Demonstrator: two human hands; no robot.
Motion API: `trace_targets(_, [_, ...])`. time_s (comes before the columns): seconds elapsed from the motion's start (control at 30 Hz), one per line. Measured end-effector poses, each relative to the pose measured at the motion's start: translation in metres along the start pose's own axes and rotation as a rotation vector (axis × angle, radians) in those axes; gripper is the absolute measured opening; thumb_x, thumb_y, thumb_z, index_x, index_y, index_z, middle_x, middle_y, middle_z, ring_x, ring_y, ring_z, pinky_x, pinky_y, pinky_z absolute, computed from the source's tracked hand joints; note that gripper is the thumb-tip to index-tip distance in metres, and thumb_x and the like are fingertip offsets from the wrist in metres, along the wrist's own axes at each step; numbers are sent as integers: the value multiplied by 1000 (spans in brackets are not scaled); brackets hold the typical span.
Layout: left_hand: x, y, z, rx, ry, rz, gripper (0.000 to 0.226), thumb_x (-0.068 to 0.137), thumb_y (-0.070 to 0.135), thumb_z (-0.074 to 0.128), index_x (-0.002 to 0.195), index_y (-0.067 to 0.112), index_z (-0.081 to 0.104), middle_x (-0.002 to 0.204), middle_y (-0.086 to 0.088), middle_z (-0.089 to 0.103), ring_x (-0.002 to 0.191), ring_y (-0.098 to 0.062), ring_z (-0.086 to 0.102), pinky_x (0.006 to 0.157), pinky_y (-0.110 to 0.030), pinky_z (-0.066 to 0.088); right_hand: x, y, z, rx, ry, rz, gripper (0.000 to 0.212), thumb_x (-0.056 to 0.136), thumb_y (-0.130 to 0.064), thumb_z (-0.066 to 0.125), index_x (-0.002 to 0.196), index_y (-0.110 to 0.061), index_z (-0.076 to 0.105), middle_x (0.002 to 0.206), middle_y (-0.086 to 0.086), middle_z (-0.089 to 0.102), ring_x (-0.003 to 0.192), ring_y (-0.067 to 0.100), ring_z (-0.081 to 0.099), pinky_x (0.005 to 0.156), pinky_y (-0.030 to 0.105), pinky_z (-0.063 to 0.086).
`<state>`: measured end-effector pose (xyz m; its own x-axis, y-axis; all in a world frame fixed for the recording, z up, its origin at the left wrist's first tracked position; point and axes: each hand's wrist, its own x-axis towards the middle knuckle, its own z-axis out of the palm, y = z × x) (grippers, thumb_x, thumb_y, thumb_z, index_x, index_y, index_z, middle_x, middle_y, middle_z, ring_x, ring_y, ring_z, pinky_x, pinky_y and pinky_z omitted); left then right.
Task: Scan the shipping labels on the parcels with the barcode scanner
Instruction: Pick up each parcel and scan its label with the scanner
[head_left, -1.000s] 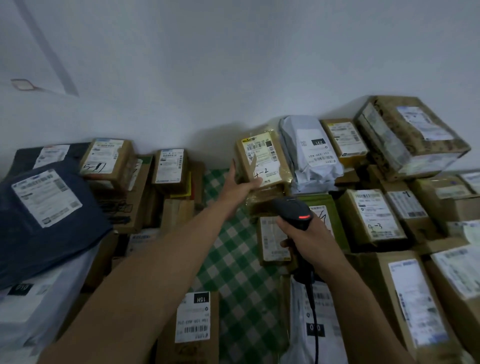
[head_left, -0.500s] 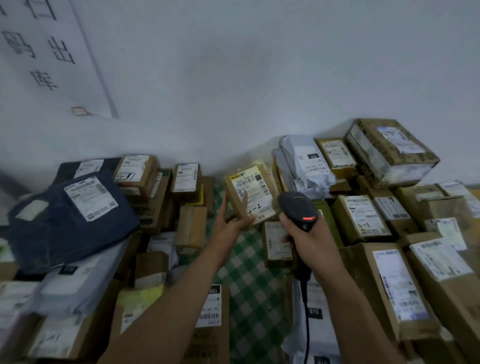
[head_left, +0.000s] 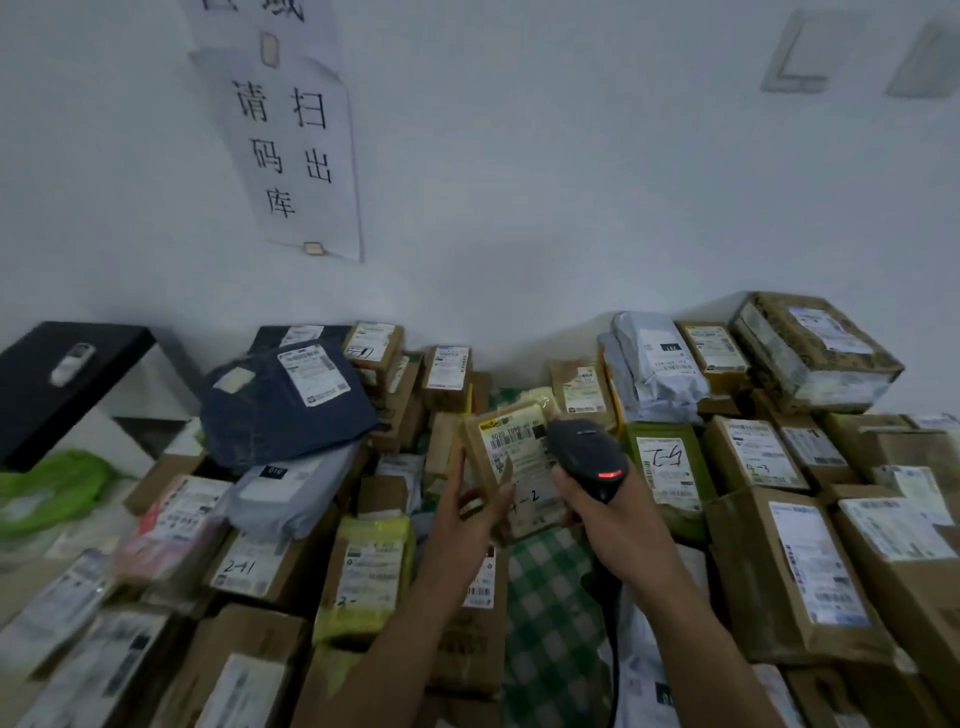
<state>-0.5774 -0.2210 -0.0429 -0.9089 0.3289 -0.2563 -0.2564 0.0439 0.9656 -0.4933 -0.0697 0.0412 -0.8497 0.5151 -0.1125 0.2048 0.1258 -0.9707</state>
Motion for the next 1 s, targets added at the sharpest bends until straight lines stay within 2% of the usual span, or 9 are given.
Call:
trace_targets(0.07, [-6, 3, -5, 8, -4, 40, 95, 67, 71, 83, 145, 72, 29, 137, 6, 64, 120, -14, 65, 98, -48, 58, -12, -5, 1, -27, -40, 14, 29, 95, -27, 74, 121, -32, 61, 96, -3, 74, 68, 5, 71, 58, 15, 51])
trace_targets(0.13, [-11, 6, -11, 7, -2, 70, 92, 76, 55, 82, 151, 63, 29, 134, 5, 66, 116, -11, 67, 96, -45, 60, -21, -7, 3, -73, -82, 29, 34, 95, -32, 74, 125, -33, 58, 96, -4, 74, 67, 9, 72, 61, 20, 52])
trace_targets(0.27, [-10, 9, -21, 72, 54, 134, 92, 81, 51, 81, 155, 59, 26, 139, 8, 63, 117, -9, 67, 97, -45, 59, -36, -10, 5, -105, -112, 40, 40, 93, -36, 76, 127, -36, 57, 94, -6, 74, 67, 10, 72, 65, 28, 54])
trace_targets(0.4, [-1, 10, -29, 89, 81, 172, 88, 89, 24, 81, 159, 40, 29, 144, 2, 60, 119, -7, 65, 95, -35, 60, -48, -14, 9, -144, -171, 38, 40, 90, -44, 77, 125, -39, 59, 99, -8, 75, 67, 13, 72, 69, 34, 60])
trace_targets(0.53, [4, 7, -34, 111, 78, 194, 88, 90, 14, 79, 160, 29, 28, 133, 9, 57, 101, 11, 60, 76, -12, 56, -55, -19, 10, -155, -202, 52, 37, 92, -43, 75, 125, -39, 58, 92, -6, 79, 64, 10, 70, 69, 31, 57])
trace_targets(0.6, [3, 6, -35, 126, 81, 196, 89, 90, 15, 79, 161, 26, 28, 133, 9, 55, 100, 12, 57, 73, -8, 53, -56, -21, 9, -144, -210, 68, 37, 94, -42, 74, 128, -37, 58, 88, -5, 79, 63, 8, 69, 67, 29, 56])
trace_targets(0.77, [2, 5, -37, 135, 97, 185, 88, 90, 14, 79, 160, 30, 29, 134, 7, 57, 100, 9, 60, 72, -10, 55, -57, -25, 6, -152, -249, 103, 34, 95, -44, 72, 126, -42, 56, 86, -5, 79, 63, 7, 67, 67, 28, 55])
trace_targets(0.9, [3, 2, -37, 129, 112, 191, 85, 90, 11, 79, 156, 35, 31, 127, 8, 60, 95, 15, 64, 70, -11, 55, -58, -27, 7, -162, -270, 104, 33, 95, -45, 71, 125, -44, 56, 85, -5, 79, 65, 6, 67, 66, 26, 55])
trace_targets(1.0, [7, -2, -39, 136, 115, 190, 86, 89, 15, 80, 156, 39, 30, 133, 7, 60, 108, 3, 64, 79, -18, 59, -57, -26, 7, -162, -276, 100, 33, 96, -44, 71, 126, -44, 56, 85, -4, 79, 65, 6, 67, 67, 27, 56])
